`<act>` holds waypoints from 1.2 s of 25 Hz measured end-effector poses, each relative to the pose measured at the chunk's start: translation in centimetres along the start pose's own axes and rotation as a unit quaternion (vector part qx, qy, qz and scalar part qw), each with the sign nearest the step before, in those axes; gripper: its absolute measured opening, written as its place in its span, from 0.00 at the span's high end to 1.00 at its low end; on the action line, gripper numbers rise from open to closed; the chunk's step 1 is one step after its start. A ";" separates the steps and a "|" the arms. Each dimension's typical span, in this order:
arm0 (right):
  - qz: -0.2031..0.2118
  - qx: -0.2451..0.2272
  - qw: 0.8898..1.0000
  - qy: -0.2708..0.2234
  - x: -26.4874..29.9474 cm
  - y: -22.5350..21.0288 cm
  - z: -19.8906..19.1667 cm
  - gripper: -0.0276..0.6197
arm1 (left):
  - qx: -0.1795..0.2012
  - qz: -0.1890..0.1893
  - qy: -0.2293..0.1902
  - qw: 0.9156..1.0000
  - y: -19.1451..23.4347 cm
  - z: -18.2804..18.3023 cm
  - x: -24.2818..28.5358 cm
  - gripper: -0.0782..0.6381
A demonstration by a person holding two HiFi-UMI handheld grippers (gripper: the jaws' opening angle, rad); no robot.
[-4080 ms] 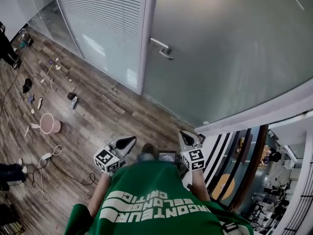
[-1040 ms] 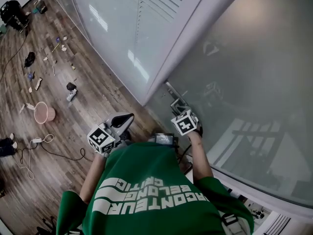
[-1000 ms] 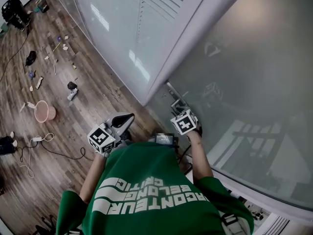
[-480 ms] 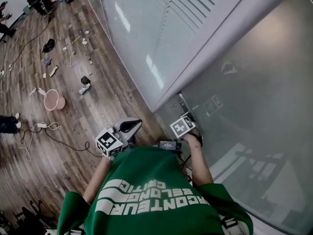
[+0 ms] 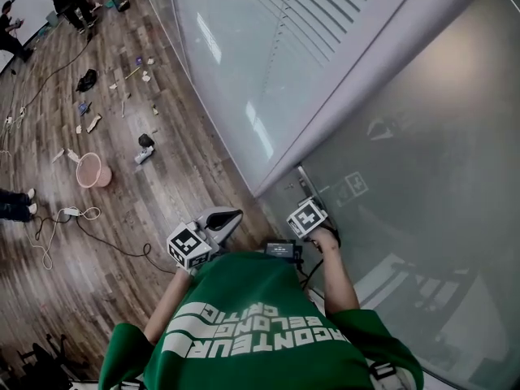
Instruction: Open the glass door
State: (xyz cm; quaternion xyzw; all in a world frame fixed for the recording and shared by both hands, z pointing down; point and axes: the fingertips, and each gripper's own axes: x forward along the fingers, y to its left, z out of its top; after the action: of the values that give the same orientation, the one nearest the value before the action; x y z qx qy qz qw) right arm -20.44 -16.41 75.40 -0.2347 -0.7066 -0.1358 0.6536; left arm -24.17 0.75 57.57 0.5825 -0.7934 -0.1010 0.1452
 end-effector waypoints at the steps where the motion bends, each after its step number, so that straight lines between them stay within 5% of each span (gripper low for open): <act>1: -0.001 -0.001 1.000 0.000 0.0 0.0 -0.1 0.97 | 0.000 -0.001 0.002 1.000 -0.2 -0.1 0.1 0.87; 6: 0.020 -0.002 0.999 -0.038 0.1 1.0 1.3 0.97 | -0.022 -0.012 0.006 1.000 -1.0 0.1 0.5 0.87; 9: -0.015 -0.014 0.995 -0.100 0.7 -0.4 1.9 0.97 | -0.029 -0.014 0.017 0.999 -1.1 -0.4 0.8 0.87; 17: -0.057 -0.044 0.954 -0.291 0.5 -0.7 3.9 0.97 | -0.012 -0.010 0.022 1.000 -1.1 -1.0 0.6 0.87; 30: -0.071 -0.042 0.949 -0.306 0.2 -3.5 4.4 0.97 | -0.002 -0.025 0.028 0.999 -1.5 -0.7 3.0 0.87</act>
State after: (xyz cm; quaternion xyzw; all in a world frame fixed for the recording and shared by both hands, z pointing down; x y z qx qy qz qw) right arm -26.04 -17.12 75.56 -0.2416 -0.8809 -0.1332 0.3846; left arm -23.40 -2.56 58.02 0.6043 -0.7741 -0.0899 0.1658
